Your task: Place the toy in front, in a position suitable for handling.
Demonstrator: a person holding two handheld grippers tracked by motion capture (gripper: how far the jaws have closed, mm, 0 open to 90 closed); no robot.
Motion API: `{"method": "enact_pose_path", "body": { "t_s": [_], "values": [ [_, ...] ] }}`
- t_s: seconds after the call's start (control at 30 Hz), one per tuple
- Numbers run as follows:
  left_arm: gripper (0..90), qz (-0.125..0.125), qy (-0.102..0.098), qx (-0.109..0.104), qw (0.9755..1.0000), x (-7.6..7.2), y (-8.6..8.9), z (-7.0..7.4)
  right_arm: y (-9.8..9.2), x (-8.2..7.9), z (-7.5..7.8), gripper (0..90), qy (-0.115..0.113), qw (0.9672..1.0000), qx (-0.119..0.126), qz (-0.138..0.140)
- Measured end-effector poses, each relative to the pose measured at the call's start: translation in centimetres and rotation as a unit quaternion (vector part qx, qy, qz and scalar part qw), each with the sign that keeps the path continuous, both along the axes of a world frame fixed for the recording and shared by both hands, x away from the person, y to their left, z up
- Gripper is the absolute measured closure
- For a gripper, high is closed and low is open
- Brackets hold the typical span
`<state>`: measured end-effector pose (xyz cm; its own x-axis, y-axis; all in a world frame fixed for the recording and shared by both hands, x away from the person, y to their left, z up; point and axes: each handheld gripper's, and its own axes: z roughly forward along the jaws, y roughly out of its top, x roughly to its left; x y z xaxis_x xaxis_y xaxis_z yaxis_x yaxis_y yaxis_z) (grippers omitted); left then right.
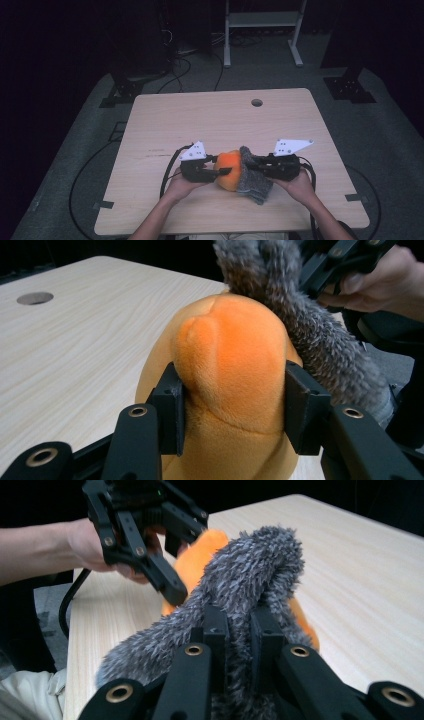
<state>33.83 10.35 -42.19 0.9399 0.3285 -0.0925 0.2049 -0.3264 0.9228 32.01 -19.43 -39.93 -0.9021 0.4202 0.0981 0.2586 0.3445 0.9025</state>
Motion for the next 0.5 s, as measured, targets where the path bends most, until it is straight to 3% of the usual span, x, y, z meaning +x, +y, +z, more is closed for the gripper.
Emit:
{"method": "enact_pose_path", "body": {
  "t_s": [0.17, 0.23, 0.37, 0.43, 0.5],
  "values": [
    [51.4, -0.001, 0.002, -0.004, 1.0, 0.0, 0.0, -0.1, -1.7, -0.5, -1.6, 80.2, 0.023, 0.9989, -0.039, -0.013],
    [51.4, -0.006, -0.007, 0.002, 1.0, -0.2, -0.4, -0.1, -2.2, -0.8, -1.1, 80.2, 0.023, 0.9994, -0.022, -0.013],
    [51.0, -0.023, -0.024, 0.011, 0.9994, -0.9, -1.1, -0.1, -1.9, -0.4, 0.8, 80.2, -0.001, 0.9999, 0.004, -0.012],
    [46.4, -0.028, -0.036, 0.013, 0.9989, -1.1, -1.0, -0.2, -1.5, 0.3, 1.0, 80.3, 0.006, 0.9999, -0.012, -0.005],
    [32.2, -0.021, -0.029, 0.004, 0.9994, -1.0, -1.0, -0.4, -1.3, 0.5, 0.4, 80.3, 0.019, 0.9995, -0.026, 0.0]
  ]
}}
